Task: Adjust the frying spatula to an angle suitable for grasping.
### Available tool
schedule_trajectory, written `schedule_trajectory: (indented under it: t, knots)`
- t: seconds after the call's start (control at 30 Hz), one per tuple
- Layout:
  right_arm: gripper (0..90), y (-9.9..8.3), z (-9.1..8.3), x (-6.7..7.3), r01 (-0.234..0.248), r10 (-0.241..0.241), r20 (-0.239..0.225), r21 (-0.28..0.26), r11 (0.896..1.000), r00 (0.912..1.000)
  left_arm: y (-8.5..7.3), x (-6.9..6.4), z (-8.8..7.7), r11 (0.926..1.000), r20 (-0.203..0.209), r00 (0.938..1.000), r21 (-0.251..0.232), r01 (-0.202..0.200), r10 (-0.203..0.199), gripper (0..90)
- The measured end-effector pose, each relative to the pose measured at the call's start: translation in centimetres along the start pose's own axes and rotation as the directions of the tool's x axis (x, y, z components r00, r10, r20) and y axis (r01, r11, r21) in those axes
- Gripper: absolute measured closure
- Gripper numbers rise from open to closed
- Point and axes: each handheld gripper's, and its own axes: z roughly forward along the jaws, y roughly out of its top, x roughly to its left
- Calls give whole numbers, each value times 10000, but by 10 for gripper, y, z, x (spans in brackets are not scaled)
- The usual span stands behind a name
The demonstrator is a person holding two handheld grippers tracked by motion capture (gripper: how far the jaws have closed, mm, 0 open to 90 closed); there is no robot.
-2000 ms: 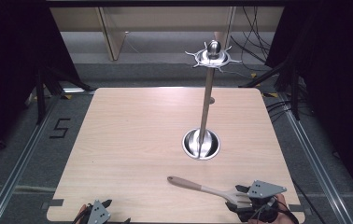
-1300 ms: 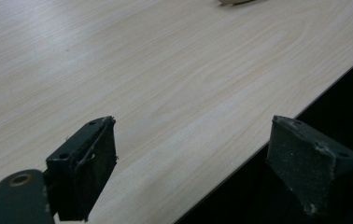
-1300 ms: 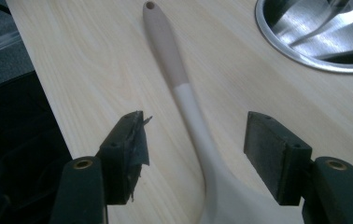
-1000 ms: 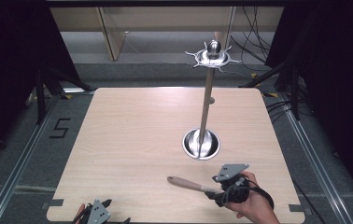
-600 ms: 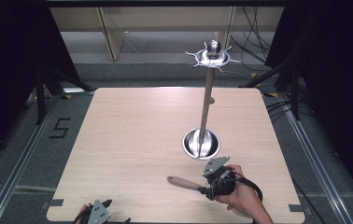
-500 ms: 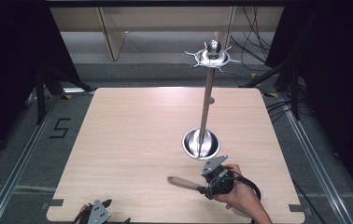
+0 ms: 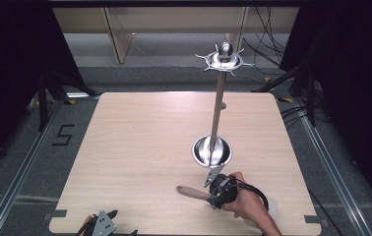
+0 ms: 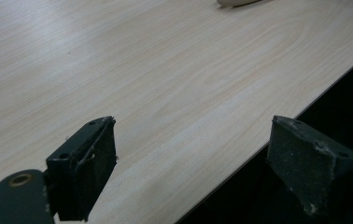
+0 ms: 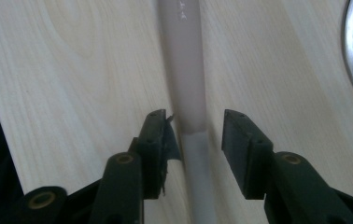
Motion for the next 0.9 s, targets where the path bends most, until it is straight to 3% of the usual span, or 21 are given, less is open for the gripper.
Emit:
schedule_trajectory:
  t: [0.07, 0.1, 0.13, 0.17, 0.2, 0.23, 0.3, 0.33, 0.4, 0.43, 0.47, 0.5, 0.53, 0.57, 0.6, 0.73, 0.8, 0.87, 0.9]
  knots:
    - [648, 0, 1, -1, -13, 12, 52, 243, 9997, 10000, 0, 1, -1, 9999, -85, 9999, 112, -125, 126, 149]
    - [648, 0, 1, -1, -13, 12, 52, 243, 9997, 10000, 0, -1, -1, 9998, -97, 9999, 164, 79, -77, 149]
    - [656, 1, 1, 0, -10, 9, 54, 298, 9996, 10000, 0, 0, -1, 9999, -109, 9999, 127, 29, -27, 149]
    - [663, 2, 2, 0, 181, -182, 30, 312, 9993, 9998, 1, 3, -1, 9989, -123, 9990, 168, -439, 441, 149]
    - [672, 4, 3, -1, 323, -314, -216, 412, 9986, 9993, 0, 0, 1, 10000, -47, 10000, 82, -12, 12, 149]
    - [672, 4, 3, -1, 323, -314, -216, 412, 9986, 9993, 0, 0, 1, 10000, -47, 10000, 82, -12, 12, 149]
    - [682, 5, 5, 0, 308, -300, -144, 587, 9978, 9994, -1, -4, 1, 9982, 34, 9983, -126, 581, -580, 149]
    - [682, 5, 5, 0, 308, -300, -144, 587, 9978, 9994, -1, -4, 1, 9982, 34, 9983, -126, 581, -580, 149]
    - [699, 6, 6, -1, 212, -204, -137, 604, 9979, 9997, 1, 5, -1, 9982, -59, 9983, 136, -584, 585, 149]
    - [699, 7, 7, -2, 304, -289, -242, 653, 9974, 9993, 1, 5, -1, 9982, -59, 9983, 136, -584, 585, 149]
    - [699, 7, 7, -2, 304, -289, -242, 653, 9974, 9993, 0, 1, -1, 9998, -93, 10000, 186, -20, 21, 149]
    - [707, 7, 7, -1, 270, -258, -188, 624, 9977, 9995, 1, 4, -1, 9992, -25, 9993, 128, -379, 379, 149]
    - [714, 10, 7, -2, 334, -317, -253, 739, 9967, 9992, 1, 3, -2, 9995, 85, 9998, 247, -198, 196, 149]
    - [716, 12, 8, -2, 335, -321, -202, 759, 9966, 9993, -1, -1, -2, 9983, 14, 9984, 153, 565, -565, 149]
    - [716, 14, 8, -1, 304, -288, -218, 800, 9963, 9993, 1, 2, -3, 9998, 49, 10000, 179, 9, -10, 149]
    - [720, 19, 10, -1, 462, -441, -220, 1059, 9933, 9988, -1, -1, -1, 9992, 31, 9993, -128, 374, -374, 149]
    - [725, 23, 13, -2, 495, -473, -207, 1234, 9911, 9987, 1, 4, -2, 9995, 23, 9995, 132, -302, 301, 149]
    - [725, 24, 13, -1, 421, -398, -207, 1296, 9907, 9990, 1, 5, -2, 9988, 26, 9990, 183, -454, 453, 149]
    - [724, 25, 14, 0, 491, -463, -233, 1398, 9890, 9987, 0, 2, -2, 9999, 27, 10000, 153, -62, 62, 149]
